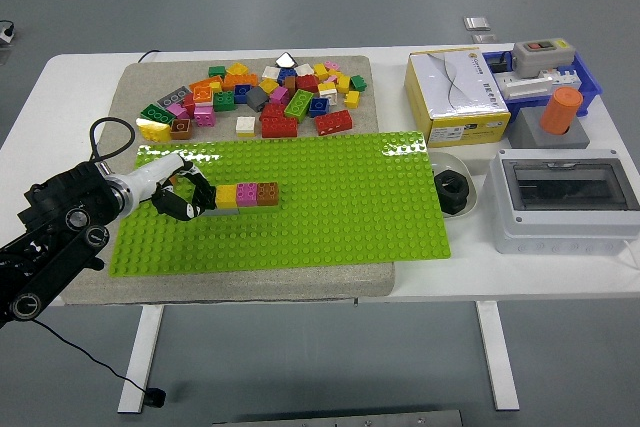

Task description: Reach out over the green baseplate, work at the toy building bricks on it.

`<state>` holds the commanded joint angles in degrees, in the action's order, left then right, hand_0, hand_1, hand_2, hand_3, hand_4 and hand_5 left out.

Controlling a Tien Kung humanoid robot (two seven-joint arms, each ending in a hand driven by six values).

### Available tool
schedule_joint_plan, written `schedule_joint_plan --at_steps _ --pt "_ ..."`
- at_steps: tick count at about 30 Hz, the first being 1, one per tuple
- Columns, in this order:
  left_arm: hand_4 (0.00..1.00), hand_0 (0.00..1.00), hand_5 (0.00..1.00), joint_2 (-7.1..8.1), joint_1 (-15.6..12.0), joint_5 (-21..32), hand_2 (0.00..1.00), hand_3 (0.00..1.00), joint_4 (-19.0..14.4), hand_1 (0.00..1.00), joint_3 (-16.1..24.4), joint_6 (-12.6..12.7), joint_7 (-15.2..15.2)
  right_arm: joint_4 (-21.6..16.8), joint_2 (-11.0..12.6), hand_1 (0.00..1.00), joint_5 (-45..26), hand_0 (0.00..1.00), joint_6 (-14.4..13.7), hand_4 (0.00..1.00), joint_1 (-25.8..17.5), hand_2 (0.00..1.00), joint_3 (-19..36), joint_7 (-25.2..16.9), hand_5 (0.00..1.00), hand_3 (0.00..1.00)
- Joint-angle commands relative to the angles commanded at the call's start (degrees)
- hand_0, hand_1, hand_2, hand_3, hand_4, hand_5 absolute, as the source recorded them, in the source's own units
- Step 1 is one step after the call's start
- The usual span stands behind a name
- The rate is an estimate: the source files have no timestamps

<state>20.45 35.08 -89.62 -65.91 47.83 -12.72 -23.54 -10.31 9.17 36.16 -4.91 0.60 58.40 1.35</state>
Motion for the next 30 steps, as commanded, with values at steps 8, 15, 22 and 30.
schedule_joint_plan --at_steps 8,15,22,30 --pt "0.86 0.221 0.002 -0.1 0.01 -0.15 0.791 0.733 0.16 0.043 0.19 -0.03 0.01 0.0 -0.01 0.479 0.22 0.631 0.02 0.768 0.02 0.623 0.21 0.05 0.899 0.72" --pt "0.907 0.22 0.002 -0.11 0.04 -0.19 0.793 0.736 0.18 0.042 0.19 -0.02 -0.07 0.0 -0.01 0.478 0.44 0.631 0.03 0.767 0.03 0.623 0.42 0.09 0.898 0.72" --pt "0.902 0.22 0.002 0.05 0.12 -0.26 0.796 0.732 -0.04 0.043 -0.01 -1.12 -0.32 0.0 -0.04 0.478 1.22 0.631 0.02 0.768 0.08 0.623 1.34 0.28 0.898 0.72" --pt "0.904 0.22 0.002 0.38 0.35 -1.1 0.798 0.73 -0.54 0.044 0.37 -1.22 -0.15 0.0 -0.03 0.476 1.39 0.631 0.02 0.767 0.04 0.623 1.46 0.4 0.896 0.719"
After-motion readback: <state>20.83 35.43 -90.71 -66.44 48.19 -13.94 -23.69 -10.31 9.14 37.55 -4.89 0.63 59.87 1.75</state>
